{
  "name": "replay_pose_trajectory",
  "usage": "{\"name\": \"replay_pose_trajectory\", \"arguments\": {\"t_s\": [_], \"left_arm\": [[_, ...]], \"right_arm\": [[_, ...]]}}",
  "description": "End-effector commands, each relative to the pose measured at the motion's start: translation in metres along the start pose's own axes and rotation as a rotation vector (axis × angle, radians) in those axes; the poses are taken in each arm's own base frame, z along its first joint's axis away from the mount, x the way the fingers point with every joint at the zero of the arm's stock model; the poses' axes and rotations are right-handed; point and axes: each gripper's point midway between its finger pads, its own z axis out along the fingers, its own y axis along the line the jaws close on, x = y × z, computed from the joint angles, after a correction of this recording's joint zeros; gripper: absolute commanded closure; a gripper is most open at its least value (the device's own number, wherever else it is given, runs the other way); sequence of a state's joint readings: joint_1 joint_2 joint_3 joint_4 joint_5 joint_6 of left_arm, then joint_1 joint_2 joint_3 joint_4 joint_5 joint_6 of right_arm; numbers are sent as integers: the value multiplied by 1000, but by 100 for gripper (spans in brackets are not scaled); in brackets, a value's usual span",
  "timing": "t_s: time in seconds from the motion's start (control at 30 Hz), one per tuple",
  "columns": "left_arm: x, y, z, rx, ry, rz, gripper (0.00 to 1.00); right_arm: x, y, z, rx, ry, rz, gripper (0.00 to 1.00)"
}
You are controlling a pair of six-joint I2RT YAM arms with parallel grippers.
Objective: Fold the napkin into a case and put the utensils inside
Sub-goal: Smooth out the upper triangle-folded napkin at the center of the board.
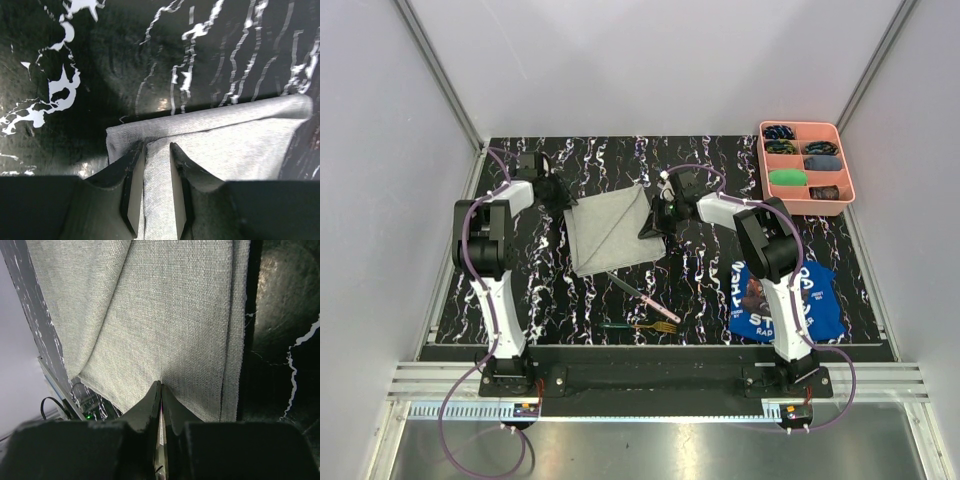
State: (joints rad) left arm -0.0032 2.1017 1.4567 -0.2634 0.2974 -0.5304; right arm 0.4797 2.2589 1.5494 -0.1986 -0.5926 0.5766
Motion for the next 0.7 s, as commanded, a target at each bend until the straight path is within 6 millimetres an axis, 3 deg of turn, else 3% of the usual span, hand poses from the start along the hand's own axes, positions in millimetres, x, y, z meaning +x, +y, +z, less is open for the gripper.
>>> {"name": "replay_pose_trajectory", "arguments": {"t_s": [0.0, 0.17, 0.33, 0.53, 0.67], "left_arm": [[-10, 0, 6, 1, -33, 1, 70], [-9, 0, 10, 12, -23, -7, 75], [-22, -9, 4, 21, -45, 18, 99], [-41, -25, -23, 30, -101, 55, 100], [-51, -15, -37, 8, -136, 38, 100]], "right_arm": [[-10, 13, -3, -31, -41, -45, 91], [-8, 8, 2, -26, -32, -28, 93], [-7, -2, 5, 13, -42, -6, 96], [-4, -10, 12, 25, -31, 20, 99], [-5, -11, 12, 27, -32, 27, 100]]}}
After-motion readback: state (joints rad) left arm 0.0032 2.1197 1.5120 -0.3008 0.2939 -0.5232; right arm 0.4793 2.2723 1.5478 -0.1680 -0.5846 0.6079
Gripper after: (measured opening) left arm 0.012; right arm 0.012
